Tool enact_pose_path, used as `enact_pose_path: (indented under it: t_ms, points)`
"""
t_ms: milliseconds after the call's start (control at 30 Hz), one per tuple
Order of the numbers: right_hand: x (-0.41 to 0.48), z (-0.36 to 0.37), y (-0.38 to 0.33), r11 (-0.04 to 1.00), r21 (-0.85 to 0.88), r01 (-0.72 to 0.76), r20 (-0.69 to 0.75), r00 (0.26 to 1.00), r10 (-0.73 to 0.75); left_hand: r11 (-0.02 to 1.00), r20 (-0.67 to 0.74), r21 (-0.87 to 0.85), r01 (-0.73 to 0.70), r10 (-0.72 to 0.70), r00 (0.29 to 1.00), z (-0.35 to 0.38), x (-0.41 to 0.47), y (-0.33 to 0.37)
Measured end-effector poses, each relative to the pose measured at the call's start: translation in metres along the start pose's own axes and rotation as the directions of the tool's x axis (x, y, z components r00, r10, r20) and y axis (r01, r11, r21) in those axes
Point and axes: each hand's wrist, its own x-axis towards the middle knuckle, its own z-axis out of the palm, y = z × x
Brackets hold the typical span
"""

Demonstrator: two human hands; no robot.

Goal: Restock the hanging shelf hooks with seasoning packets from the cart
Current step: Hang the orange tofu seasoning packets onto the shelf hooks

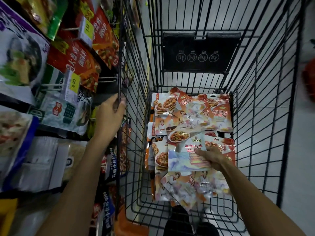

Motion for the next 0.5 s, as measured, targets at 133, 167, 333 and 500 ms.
enact_pose_path:
  t_ms: [133, 167, 333, 500]
  points:
    - [-0.016, -0.014, 0.001, 0.999, 0.019, 0.035, -0.020, 0.999, -0.035, 0.991, -0.057, 0.133, -0.033, 0.041, 0.998, -0.004, -0.007, 0.011]
    - [-0.021, -0.019, 0.003, 0.998, 0.046, 0.053, -0.020, 0.998, -0.052, 0.981, -0.098, 0.184, -0.068, 0.087, 0.991, -0.004, -0.010, 0.017]
    - [-0.033, -0.041, 0.013, 0.980, 0.134, 0.146, -0.100, 0.986, -0.133, 0.933, -0.115, 0.184, -0.310, 0.334, 0.936, 0.038, -0.030, 0.049]
    - [-0.014, -0.037, 0.018, 0.992, -0.003, 0.123, -0.224, 0.967, -0.120, 0.965, 0.177, -0.035, 0.258, -0.248, 0.952, 0.132, -0.012, 0.027]
